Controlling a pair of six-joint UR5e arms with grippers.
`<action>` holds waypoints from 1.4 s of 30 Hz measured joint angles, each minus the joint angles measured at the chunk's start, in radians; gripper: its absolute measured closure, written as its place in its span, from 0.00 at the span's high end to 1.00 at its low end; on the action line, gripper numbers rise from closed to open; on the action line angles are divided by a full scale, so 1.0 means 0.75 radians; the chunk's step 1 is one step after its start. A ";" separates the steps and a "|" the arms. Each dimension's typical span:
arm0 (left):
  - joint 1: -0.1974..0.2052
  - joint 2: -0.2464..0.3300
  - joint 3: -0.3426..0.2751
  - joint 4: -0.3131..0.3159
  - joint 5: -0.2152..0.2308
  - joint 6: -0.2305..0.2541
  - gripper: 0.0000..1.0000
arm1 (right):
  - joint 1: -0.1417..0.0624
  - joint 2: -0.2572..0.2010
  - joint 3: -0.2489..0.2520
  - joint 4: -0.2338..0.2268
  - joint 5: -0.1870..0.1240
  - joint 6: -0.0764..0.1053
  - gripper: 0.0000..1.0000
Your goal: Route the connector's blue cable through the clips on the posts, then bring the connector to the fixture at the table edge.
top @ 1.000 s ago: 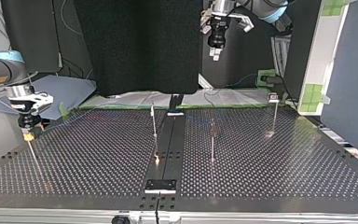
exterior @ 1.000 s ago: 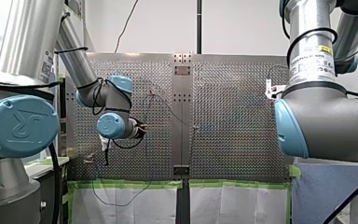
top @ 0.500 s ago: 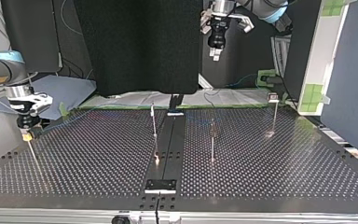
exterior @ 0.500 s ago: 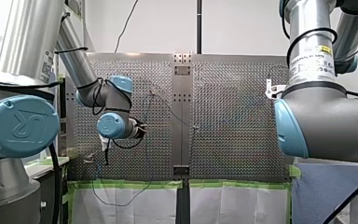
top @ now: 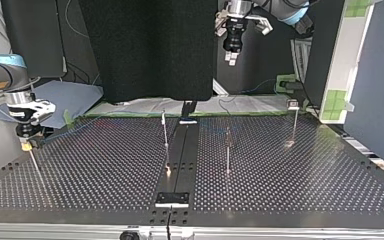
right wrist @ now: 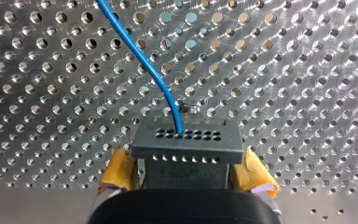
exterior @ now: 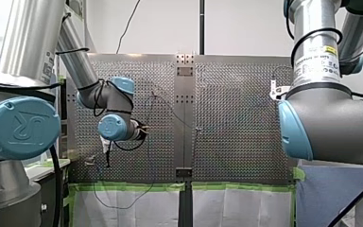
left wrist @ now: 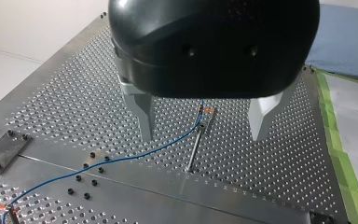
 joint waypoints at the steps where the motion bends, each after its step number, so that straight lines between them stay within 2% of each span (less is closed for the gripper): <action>1: 0.000 0.000 0.000 0.000 0.000 0.000 1.00 | 0.000 0.000 0.000 0.000 0.001 0.000 1.00; 14: 0.002 0.000 0.000 -0.001 0.000 0.000 1.00 | 0.000 0.000 0.000 0.004 0.033 0.000 1.00; 31: 0.002 0.000 0.000 -0.001 0.000 0.000 1.00 | 0.002 0.000 0.000 -0.003 0.044 -0.005 1.00; 42: 0.002 0.000 0.000 -0.002 0.000 0.000 1.00 | 0.003 0.000 0.001 -0.005 0.060 0.006 1.00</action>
